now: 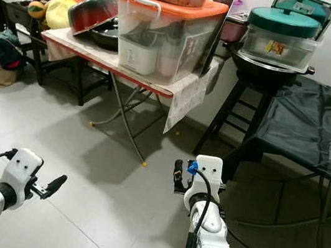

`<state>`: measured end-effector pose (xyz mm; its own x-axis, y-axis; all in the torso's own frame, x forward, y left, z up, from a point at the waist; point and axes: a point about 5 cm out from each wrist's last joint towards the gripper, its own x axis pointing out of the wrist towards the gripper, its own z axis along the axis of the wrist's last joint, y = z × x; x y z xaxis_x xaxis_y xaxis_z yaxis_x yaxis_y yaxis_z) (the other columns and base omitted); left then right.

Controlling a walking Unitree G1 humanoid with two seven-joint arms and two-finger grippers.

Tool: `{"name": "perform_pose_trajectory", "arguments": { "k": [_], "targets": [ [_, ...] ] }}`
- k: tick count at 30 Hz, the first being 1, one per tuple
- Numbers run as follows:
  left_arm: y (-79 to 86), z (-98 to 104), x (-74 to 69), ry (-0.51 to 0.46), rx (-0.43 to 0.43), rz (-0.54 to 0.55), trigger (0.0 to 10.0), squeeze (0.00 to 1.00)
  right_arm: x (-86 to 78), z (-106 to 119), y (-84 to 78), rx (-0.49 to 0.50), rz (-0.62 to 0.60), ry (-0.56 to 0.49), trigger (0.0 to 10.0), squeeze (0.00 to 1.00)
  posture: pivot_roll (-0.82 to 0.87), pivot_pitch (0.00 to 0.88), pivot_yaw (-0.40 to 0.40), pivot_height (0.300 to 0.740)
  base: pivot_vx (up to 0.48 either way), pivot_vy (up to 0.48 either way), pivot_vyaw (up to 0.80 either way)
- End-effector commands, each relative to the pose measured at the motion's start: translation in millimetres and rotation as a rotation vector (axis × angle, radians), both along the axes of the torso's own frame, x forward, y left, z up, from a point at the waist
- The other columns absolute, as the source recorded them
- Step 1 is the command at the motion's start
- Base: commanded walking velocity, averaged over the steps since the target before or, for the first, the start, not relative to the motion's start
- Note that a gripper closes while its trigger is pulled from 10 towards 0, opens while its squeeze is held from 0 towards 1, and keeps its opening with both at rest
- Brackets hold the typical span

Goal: Building children table

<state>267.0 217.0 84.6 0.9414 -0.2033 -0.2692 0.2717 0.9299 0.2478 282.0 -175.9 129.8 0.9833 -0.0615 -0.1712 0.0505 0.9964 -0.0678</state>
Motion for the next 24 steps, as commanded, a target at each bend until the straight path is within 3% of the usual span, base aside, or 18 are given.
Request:
{"name": "perform_pose_trajectory", "arguments": {
  "k": [1, 3, 12, 17, 24],
  "targets": [
    [12.3, -5.4, -0.9, 0.04, 0.048, 0.048, 10.0, 0.0, -2.3, -0.7, -1.5, -0.002, 0.001, 0.011, 10.0, 0.0, 0.08, 0.0, -0.054, 0.665, 0.0, 0.0, 0.0],
    [20.6, -5.5, 0.0, 0.048, 0.056, 0.08, 10.0, 0.0, -1.9, 0.0, -6.3, -0.013, -0.008, 0.015, 10.0, 0.0, 0.08, 0.0, -0.053, 0.65, 0.0, 0.0, 0.0],
    [16.4, -1.9, 0.9, 0.032, 0.037, 0.06, 10.0, 0.0, -2.0, 4.0, -7.7, -0.033, 0.008, -0.011, 10.0, 0.0, 0.08, 0.0, -0.05, 0.62, 0.0, 0.0, 0.0],
    [16.1, -0.7, 0.3, 0.022, 0.019, 0.063, 10.0, 0.0, -4.1, 20.3, 4.5, -0.097, 0.114, -0.132, 10.0, 0.0, 0.08, 0.0, -0.048, 0.595, 0.0, 0.0, 0.0],
    [18.1, -4.8, -1.7, 0.049, 0.037, 0.071, 10.0, 0.0, -4.0, 26.3, 15.4, -0.109, 0.164, -0.177, 10.0, 0.0, 0.08, 0.0, -0.049, 0.57, 0.0, 0.0, 0.0]
  ]
}}
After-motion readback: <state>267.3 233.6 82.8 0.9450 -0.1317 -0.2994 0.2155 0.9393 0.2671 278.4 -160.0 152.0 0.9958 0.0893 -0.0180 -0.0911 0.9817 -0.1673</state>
